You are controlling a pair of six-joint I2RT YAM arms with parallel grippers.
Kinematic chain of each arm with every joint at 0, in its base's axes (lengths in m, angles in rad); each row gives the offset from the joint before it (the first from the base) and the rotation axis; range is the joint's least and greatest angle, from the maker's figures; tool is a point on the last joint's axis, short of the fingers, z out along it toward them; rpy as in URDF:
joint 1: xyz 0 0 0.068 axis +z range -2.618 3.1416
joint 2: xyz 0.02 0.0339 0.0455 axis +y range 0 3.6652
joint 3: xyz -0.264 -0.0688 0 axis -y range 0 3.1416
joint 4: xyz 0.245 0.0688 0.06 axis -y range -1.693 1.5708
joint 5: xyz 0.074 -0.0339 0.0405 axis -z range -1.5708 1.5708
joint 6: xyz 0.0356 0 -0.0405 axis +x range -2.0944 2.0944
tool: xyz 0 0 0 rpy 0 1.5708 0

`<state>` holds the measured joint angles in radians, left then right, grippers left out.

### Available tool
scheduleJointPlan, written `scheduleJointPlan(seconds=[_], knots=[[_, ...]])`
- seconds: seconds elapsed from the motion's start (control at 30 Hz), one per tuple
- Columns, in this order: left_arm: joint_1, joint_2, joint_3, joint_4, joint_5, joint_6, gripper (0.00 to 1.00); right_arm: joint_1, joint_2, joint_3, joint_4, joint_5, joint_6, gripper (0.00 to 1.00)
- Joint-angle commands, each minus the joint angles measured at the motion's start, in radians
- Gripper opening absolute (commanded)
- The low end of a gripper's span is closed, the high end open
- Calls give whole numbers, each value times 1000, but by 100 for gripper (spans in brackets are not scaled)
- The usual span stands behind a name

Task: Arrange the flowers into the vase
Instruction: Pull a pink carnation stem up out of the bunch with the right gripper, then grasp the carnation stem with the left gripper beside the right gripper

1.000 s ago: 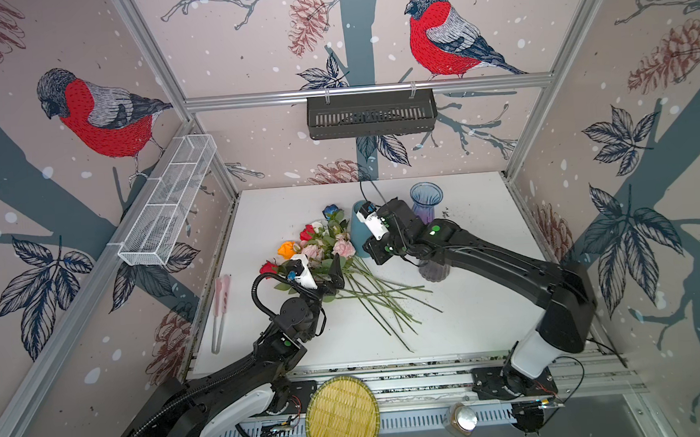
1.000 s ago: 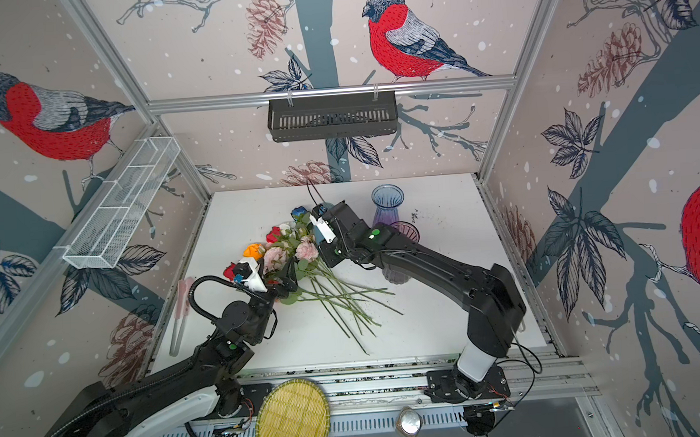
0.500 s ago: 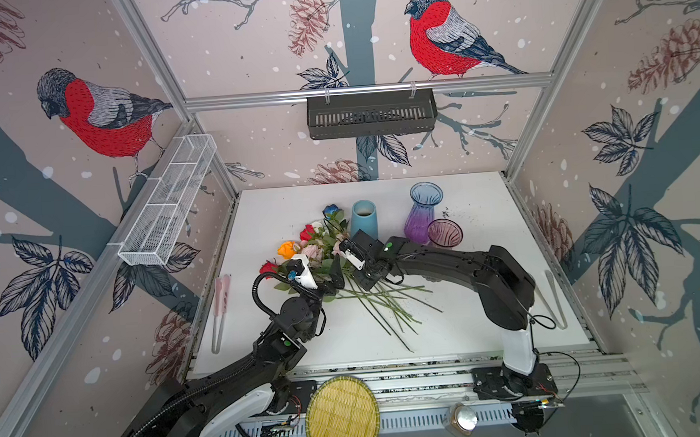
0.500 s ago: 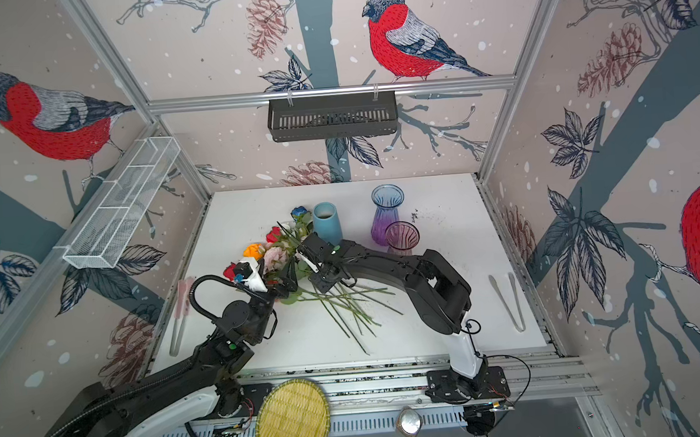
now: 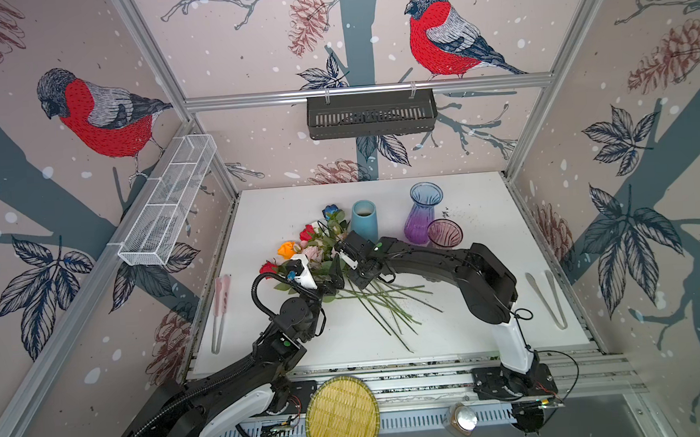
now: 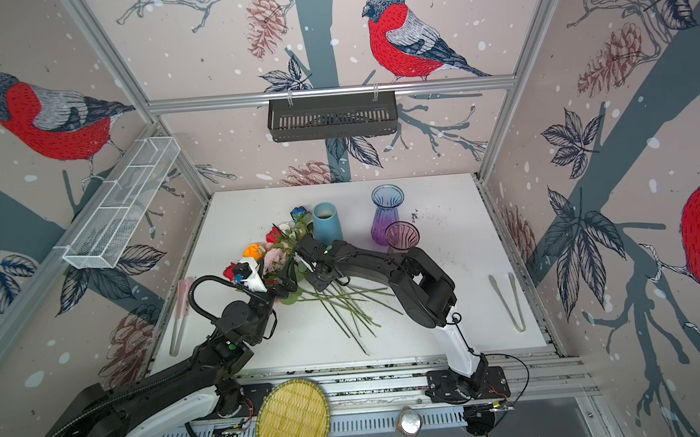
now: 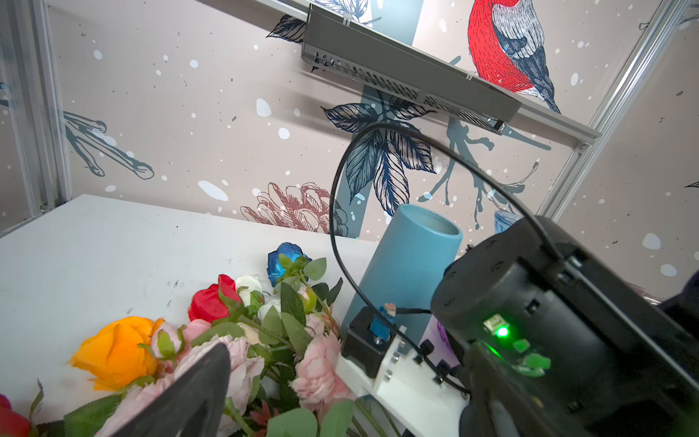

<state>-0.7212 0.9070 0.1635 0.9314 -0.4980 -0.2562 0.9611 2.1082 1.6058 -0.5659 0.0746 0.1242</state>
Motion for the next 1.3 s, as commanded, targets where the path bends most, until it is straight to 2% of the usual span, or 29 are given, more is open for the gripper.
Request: scheduleJointPlan(seconds=[0.0,0.1,0.27,0.37,0.4,0.53,0.67,0.77,0.93,1.0,1.1,1.27], knots=[[-1,-8,3,21,-9,-3,97,-1,2,7,11,-6,-11,11],[-1,-11,1,21,-10,-3,97,0,-13,11,4,1,-10,5],[0,-13,2,21,-7,-7,96,-1,-82,14,-3,2,-9,4],[-1,-23,1,26,44,5,79,0,-143,14,-3,1,-8,4],[-1,-30,0,27,65,5,77,-1,-169,14,-1,-3,-8,4],[-1,-80,-20,50,170,-14,77,-4,-272,14,10,2,-4,4],[-3,-125,-56,152,363,-25,77,-8,-411,-26,67,16,1,3],[-4,-94,-50,222,507,-15,76,-18,-546,-105,166,0,8,3],[-4,40,62,258,779,-93,77,-69,-789,-311,414,-155,71,3],[-6,107,126,296,911,-143,73,-99,-889,-399,513,-254,110,3],[-9,184,224,315,1057,-196,66,-131,-1002,-488,600,-342,160,3],[-15,297,364,307,1204,-254,53,-155,-1115,-553,633,-397,215,3]])
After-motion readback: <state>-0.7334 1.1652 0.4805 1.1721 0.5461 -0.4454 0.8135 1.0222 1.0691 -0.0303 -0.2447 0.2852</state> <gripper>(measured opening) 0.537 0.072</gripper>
